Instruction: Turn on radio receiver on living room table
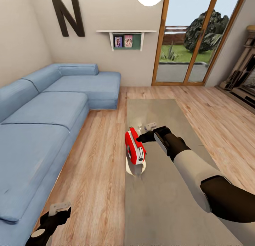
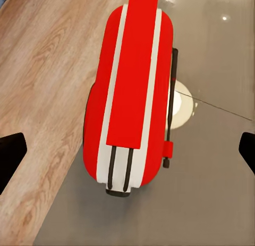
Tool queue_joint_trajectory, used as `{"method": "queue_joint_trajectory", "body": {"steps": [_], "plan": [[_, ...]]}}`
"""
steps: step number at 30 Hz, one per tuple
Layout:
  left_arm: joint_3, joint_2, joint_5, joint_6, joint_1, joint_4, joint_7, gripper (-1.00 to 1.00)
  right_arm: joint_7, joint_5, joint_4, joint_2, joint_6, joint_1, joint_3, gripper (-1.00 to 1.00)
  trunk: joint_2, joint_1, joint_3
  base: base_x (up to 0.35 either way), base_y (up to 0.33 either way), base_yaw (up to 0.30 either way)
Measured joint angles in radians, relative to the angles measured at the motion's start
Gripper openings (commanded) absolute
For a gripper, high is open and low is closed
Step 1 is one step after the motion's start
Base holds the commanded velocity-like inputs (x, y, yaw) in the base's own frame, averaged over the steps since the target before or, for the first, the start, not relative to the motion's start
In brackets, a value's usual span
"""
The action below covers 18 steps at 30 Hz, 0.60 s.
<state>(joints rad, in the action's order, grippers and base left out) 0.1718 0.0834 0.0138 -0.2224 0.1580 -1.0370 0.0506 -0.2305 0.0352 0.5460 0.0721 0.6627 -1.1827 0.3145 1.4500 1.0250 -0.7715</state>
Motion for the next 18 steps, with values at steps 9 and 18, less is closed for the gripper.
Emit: {"method": "queue_joint_trajectory", "body": {"steps": [9,18], "plan": [[0.000,0.000,0.000,0.000,0.000,0.000,0.000,1.00,-0.011,0.002,-0.001,0.000,-0.030,0.000,0.000,1.00,0.000,0.000,-0.015,0.000,0.000,0.000],[0.000,0.000,0.000,0.000,0.000,0.000,0.000,1.00,-0.011,0.003,-0.001,0.000,-0.059,0.000,0.000,1.00,0.000,0.000,-0.029,0.000,0.000,0.000]]}}
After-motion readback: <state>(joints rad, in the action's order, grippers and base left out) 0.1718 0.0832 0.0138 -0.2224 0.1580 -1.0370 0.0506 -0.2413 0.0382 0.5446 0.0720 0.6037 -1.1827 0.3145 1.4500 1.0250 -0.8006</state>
